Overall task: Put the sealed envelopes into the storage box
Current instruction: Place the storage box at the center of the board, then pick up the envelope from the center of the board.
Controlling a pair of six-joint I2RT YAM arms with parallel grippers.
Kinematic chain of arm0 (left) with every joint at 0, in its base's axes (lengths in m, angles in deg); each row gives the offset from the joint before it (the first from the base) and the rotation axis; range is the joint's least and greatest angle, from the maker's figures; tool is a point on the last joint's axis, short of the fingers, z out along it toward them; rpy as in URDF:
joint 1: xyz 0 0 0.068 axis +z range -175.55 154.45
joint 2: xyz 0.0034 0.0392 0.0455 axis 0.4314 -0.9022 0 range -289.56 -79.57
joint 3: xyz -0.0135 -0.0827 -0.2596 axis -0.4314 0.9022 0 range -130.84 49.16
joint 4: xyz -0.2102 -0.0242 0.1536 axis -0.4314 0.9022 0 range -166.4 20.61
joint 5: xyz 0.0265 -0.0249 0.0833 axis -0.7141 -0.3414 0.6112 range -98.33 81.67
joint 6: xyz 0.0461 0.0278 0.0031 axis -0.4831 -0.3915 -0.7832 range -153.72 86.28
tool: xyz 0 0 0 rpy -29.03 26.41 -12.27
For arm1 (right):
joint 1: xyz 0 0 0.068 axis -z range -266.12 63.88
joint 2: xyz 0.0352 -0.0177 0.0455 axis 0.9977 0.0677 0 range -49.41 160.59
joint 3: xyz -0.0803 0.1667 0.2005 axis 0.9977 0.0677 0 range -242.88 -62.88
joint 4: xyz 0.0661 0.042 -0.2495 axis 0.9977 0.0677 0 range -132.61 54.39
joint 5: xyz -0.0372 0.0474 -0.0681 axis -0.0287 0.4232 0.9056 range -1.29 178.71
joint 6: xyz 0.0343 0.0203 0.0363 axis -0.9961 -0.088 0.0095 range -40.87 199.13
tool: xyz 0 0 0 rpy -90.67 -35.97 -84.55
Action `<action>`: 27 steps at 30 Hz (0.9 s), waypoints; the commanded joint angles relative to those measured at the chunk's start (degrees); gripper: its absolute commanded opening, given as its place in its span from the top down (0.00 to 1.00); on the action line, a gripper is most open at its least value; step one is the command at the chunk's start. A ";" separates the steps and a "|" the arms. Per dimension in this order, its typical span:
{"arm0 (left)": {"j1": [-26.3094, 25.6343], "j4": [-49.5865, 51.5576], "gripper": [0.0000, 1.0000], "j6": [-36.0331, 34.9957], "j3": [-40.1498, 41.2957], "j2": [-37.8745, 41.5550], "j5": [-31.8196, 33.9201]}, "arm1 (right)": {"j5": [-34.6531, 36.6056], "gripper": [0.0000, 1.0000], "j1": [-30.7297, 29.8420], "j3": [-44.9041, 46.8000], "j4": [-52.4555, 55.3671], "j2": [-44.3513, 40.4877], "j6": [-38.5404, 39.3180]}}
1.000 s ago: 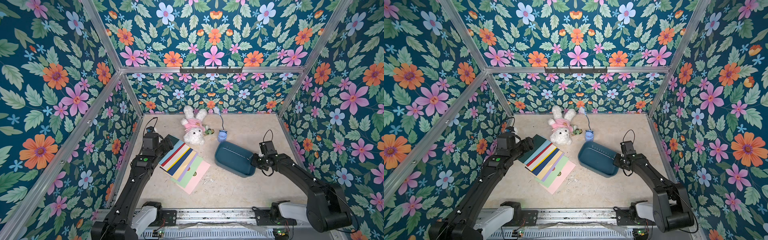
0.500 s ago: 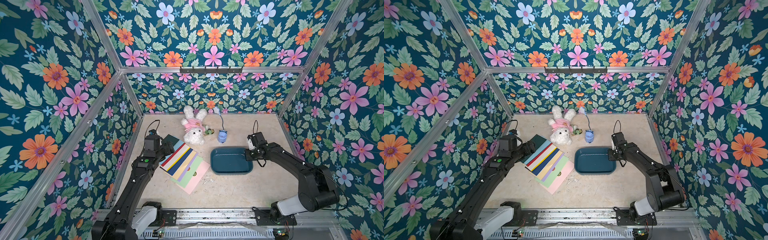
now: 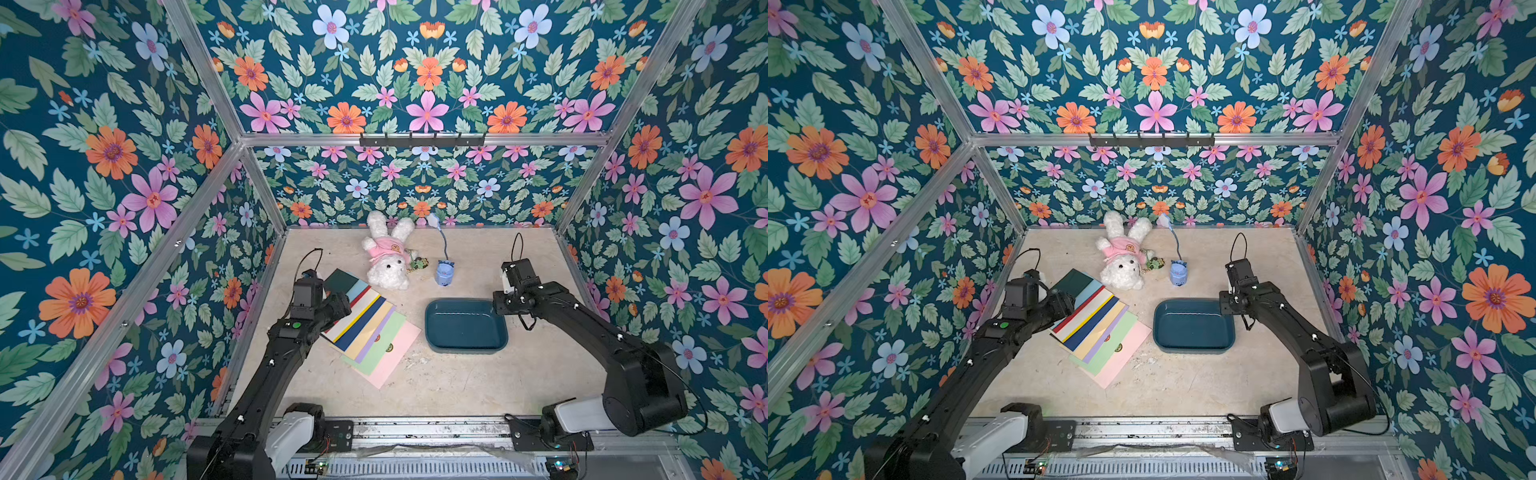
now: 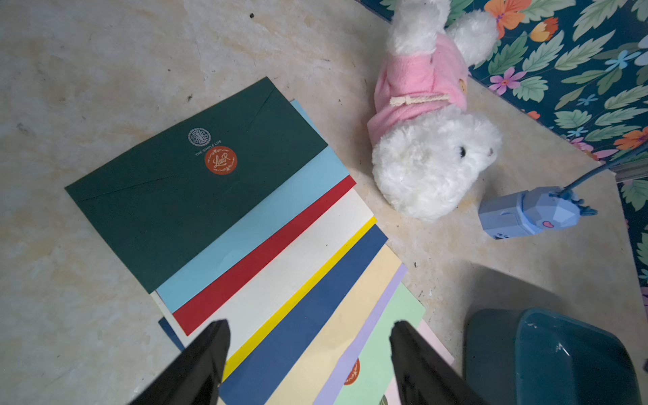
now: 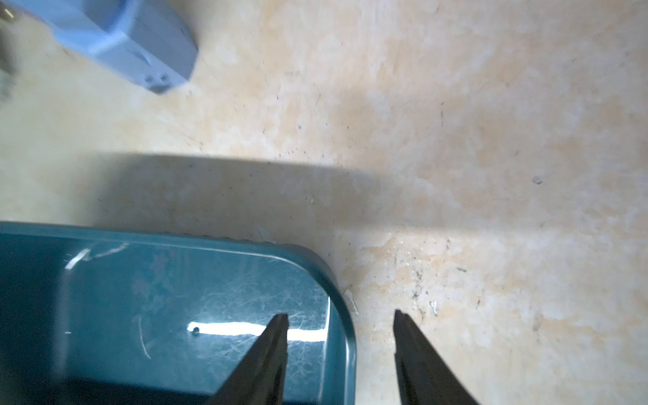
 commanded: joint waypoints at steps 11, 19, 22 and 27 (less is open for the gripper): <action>-1.88 -7.29 0.26 4.81 -5.56 -13.00 5.35 | -8.57 0.47 -22.78 -1.93 -22.07 -1.07 -33.98; -0.54 -7.64 0.27 3.45 -10.24 -22.27 8.35 | -7.98 0.48 -36.12 -16.57 -21.53 22.20 -37.55; 3.13 -9.88 0.27 4.29 -9.90 -24.64 9.09 | -7.42 0.48 -38.49 -19.32 -21.12 27.33 -37.52; 6.11 -10.69 0.29 5.20 -14.54 -32.74 9.35 | -7.83 0.49 -39.02 -19.05 -21.59 29.19 -37.79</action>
